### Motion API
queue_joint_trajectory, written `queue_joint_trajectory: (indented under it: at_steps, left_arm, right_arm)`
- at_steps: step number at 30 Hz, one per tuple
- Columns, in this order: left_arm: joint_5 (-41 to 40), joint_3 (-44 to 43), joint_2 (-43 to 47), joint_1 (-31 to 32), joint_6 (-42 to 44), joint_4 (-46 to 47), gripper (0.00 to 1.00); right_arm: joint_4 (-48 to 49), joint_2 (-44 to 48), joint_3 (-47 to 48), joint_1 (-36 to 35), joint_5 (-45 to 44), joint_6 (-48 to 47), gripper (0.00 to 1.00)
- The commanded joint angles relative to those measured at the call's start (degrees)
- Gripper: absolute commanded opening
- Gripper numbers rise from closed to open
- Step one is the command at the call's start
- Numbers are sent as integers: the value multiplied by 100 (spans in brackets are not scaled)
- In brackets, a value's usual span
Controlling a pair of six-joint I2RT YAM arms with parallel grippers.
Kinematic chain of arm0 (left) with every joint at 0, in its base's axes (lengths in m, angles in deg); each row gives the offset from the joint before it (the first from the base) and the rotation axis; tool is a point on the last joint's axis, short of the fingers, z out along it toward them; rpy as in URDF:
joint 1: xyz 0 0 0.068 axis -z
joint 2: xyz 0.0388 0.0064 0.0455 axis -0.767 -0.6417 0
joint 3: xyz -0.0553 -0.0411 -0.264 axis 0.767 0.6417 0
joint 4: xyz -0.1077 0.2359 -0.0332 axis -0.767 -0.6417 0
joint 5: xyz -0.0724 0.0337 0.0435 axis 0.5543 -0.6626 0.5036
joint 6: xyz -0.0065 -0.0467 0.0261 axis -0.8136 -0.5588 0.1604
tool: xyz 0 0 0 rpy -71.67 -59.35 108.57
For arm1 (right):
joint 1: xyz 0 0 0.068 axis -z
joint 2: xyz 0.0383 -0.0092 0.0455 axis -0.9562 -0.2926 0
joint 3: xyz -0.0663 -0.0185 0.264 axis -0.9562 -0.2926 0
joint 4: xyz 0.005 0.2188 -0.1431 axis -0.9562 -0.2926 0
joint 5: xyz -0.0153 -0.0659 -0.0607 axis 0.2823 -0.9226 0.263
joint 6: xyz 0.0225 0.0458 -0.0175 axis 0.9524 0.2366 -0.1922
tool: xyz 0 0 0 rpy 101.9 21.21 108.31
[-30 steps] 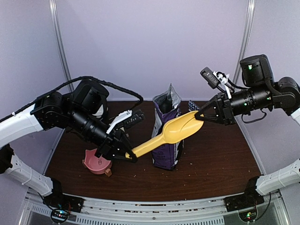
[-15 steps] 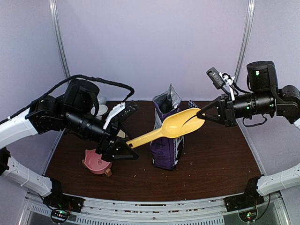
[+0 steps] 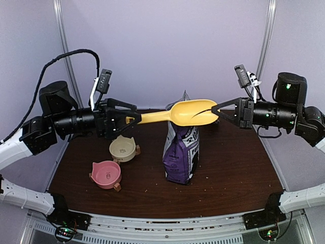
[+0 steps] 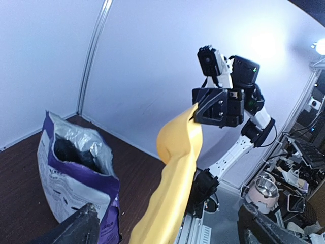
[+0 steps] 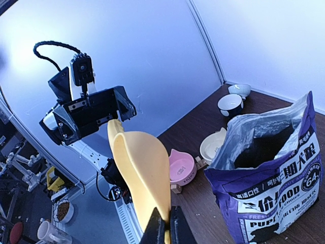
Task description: Serve the pet food
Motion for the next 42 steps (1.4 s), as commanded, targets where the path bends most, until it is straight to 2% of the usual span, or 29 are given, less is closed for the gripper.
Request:
queue_joint_trajectory:
  at_steps: [1,3,9,16,32,37,42]
  left_arm:
    - [431,-101,-122,-16,-337,994,97]
    - [598,-162,-181,-19,-363,976,93]
    - [798,-179,-253,-16,-432,880,64]
    - [768,-182,-260,-16,-432,826,47]
    - [911,-208,-373,-16,-433,738,35]
    - [956,-231,-440,-16,-444,694,36]
    - [953,-244,-462,-16,-461,727,27]
  right_arm:
    - [930,-9,-75,26,300,310,0]
    - [921,-74,-48,23,289,332,0]
    - [942,-203,24,27,340,329,0]
    - [745,-358,164,22,383,243,0]
    - [707,-408,211,27,360,271,0]
    - [710,-412,216,27,388,272,0]
    - [666,-433,213,23,404,238,0]
